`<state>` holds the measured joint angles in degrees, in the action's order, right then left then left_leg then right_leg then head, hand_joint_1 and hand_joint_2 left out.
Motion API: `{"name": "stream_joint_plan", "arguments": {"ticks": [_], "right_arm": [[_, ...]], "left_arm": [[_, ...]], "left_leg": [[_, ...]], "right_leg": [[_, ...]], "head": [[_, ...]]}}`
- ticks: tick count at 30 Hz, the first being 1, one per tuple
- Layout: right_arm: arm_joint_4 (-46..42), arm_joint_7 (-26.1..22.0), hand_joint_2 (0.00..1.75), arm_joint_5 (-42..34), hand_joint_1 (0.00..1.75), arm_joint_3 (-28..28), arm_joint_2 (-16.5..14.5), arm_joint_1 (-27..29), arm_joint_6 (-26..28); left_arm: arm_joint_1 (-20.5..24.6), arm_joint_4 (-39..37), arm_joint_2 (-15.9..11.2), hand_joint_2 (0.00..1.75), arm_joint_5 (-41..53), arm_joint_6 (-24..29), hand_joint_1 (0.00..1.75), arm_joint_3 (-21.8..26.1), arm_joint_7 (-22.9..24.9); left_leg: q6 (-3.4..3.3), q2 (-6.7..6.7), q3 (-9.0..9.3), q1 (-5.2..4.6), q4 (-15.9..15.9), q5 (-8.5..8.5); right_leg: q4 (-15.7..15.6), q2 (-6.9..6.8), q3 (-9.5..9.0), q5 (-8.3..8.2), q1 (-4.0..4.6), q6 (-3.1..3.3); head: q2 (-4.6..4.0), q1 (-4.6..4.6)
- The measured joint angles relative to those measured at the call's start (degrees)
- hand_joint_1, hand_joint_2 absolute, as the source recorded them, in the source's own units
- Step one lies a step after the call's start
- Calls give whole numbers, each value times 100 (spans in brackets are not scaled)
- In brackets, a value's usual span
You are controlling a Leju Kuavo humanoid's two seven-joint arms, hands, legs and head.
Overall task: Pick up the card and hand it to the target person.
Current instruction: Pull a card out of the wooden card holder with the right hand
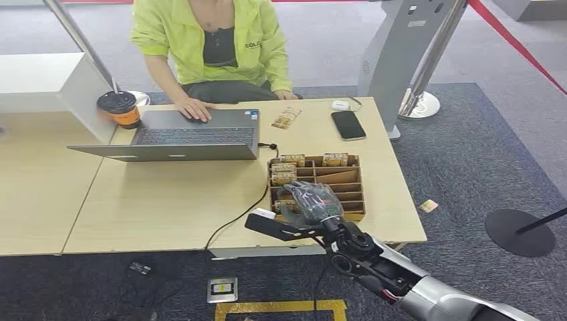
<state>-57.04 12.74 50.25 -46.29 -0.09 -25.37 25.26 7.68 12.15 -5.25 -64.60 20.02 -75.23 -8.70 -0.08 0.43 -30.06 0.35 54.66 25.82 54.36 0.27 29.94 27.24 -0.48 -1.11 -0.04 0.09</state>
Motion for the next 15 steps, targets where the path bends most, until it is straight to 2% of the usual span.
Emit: {"name": "stream_joint_plan", "arguments": {"ticks": [15], "right_arm": [[5, 53, 175, 74, 93, 117, 0, 9, -25]], "left_arm": [[0, 0, 0, 175, 42, -9, 0, 0, 2]], "left_leg": [[0, 0, 0, 0, 0, 0]], "right_leg": [[0, 0, 0, 0, 0, 0]], "head": [[0, 0]]}}
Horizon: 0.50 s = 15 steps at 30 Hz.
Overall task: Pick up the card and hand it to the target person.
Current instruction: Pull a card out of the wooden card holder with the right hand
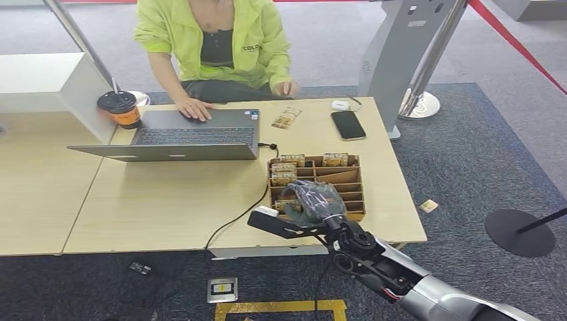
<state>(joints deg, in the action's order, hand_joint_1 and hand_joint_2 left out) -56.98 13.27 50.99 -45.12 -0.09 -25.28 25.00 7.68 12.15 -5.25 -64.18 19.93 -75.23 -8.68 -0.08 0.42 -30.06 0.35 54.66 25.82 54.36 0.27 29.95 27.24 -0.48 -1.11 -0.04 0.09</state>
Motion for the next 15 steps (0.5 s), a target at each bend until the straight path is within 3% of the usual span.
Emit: {"name": "stream_joint_plan", "arguments": {"ticks": [10, 15], "right_arm": [[0, 51, 175, 72, 92, 8, 0, 25, -129], [0, 97, 175, 154, 111, 8, 1, 42, -174]], "left_arm": [[0, 0, 0, 175, 1, -7, 0, 0, -2], [0, 0, 0, 175, 1, -13, 0, 0, -12]], "left_leg": [[0, 0, 0, 0, 0, 0], [0, 0, 0, 0, 0, 0]], "right_leg": [[0, 1, 0, 0, 0, 0], [0, 1, 0, 0, 0, 0]], "head": [[0, 1], [0, 0]]}}
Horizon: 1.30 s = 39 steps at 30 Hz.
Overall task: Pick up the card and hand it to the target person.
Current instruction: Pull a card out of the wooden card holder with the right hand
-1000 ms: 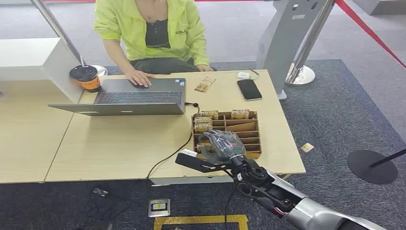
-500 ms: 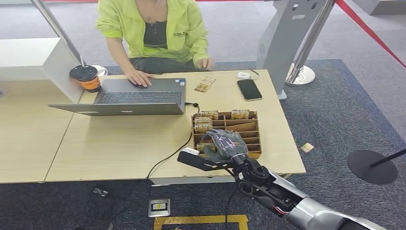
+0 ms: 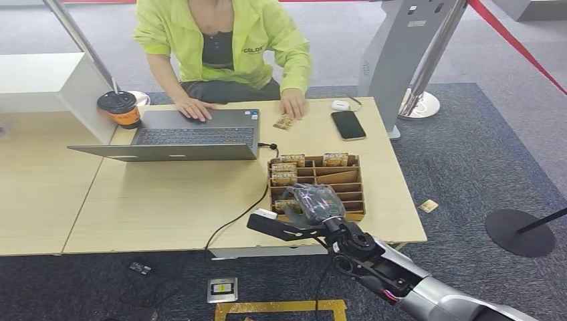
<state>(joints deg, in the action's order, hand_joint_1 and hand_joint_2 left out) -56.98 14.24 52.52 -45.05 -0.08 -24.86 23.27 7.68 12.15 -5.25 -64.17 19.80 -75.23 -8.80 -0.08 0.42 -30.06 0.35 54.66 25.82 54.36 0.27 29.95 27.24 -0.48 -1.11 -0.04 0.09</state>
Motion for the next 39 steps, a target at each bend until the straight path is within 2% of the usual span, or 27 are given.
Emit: {"name": "stream_joint_plan", "arguments": {"ticks": [8, 9, 12, 14, 21, 28, 39], "right_arm": [[-2, 23, 175, 52, 113, 0, 0, 2, -47], [-2, 23, 175, 52, 117, 0, 0, 2, -47], [-2, 23, 175, 52, 149, 0, 0, 2, -47], [-2, 25, 175, 57, 159, 0, 0, 1, -47], [-51, 32, 175, 110, 159, 2, 0, 12, -50], [-262, -2, 175, 53, 175, 8, 4, 47, -153], [-1624, 5, 175, -49, 175, 159, 211, 260, -417]], "left_arm": [[0, 0, 0, 175, -9, 1, 0, 0, -16], [0, 0, 0, 175, -10, 0, 0, 0, -16], [0, 0, 0, 175, -11, 0, 0, 0, -16], [0, 0, 0, 175, -11, 1, 0, 0, -16], [0, 0, 0, 175, -5, -1, 0, 0, -18], [-1, 0, 0, 175, -2, -14, 0, 0, -18], [-6, 0, -1, 175, -9, -27, 0, 0, -20]], "left_leg": [[0, 0, 0, 0, 0, 0], [0, 0, 1, 0, 0, 0], [0, 0, 1, 0, 0, 0], [0, 0, 1, 0, 0, 0], [0, -1, 2, 0, 0, 0], [0, -1, 3, 0, 0, 0], [0, -7, 2, 0, 1, 0]], "right_leg": [[0, 0, 0, 0, 0, 0], [0, 0, 0, 0, 0, 0], [0, 0, 0, 0, 0, 0], [0, 0, 0, 0, 0, 0], [0, 0, -1, 0, 0, 0], [0, 2, 0, -1, 0, 0], [0, 9, 3, 0, 0, 0]], "head": [[0, 0], [0, 0], [0, 0], [0, 1], [0, 0], [0, 1], [0, -1]]}}
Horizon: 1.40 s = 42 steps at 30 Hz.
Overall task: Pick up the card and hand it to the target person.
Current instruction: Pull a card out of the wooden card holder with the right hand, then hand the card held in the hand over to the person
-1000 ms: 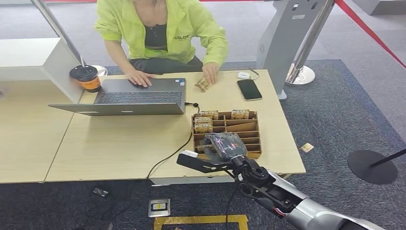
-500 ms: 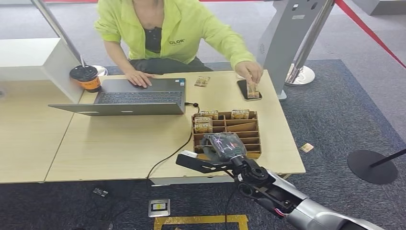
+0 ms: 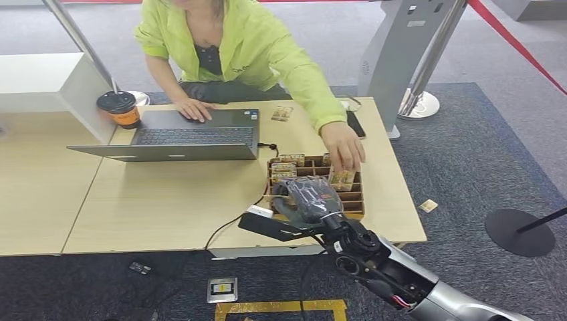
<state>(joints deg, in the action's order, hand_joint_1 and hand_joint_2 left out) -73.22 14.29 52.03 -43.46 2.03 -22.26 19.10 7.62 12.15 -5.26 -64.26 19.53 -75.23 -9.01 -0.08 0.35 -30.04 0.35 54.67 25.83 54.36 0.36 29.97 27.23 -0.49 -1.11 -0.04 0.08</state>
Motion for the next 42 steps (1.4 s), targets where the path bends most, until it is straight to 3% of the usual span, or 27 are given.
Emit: {"name": "stream_joint_plan", "arguments": {"ticks": [12, 21, 31, 42], "right_arm": [[-1359, -52, 175, -238, 175, 196, 314, 99, 22], [-1664, -97, 175, -297, 175, 358, 398, -112, 309], [-728, -275, 175, -248, 175, 363, 272, -986, 734], [1294, -573, 175, -372, 175, 344, -293, -2153, 1285]], "left_arm": [[-5, 0, -1, 175, -46, 61, 0, 0, 2], [-1, 0, 3, 175, 22, 84, 0, 0, 2], [14, 0, 49, 175, 164, 46, 0, -1, 0], [44, 0, 90, 175, 243, 19, 0, -13, 1]], "left_leg": [[0, -1, 0, 0, 0, 0], [0, -1, -1, 0, -1, 0], [0, 3, -4, 0, -1, -1], [0, 6, -6, 0, -1, -2]], "right_leg": [[0, 2, -1, -1, 0, 0], [0, 2, -2, -1, 0, 0], [1, -2, -5, -1, 0, 0], [3, -5, -3, -2, 0, 1]], "head": [[0, 1], [0, 2], [0, 1], [0, 2]]}}
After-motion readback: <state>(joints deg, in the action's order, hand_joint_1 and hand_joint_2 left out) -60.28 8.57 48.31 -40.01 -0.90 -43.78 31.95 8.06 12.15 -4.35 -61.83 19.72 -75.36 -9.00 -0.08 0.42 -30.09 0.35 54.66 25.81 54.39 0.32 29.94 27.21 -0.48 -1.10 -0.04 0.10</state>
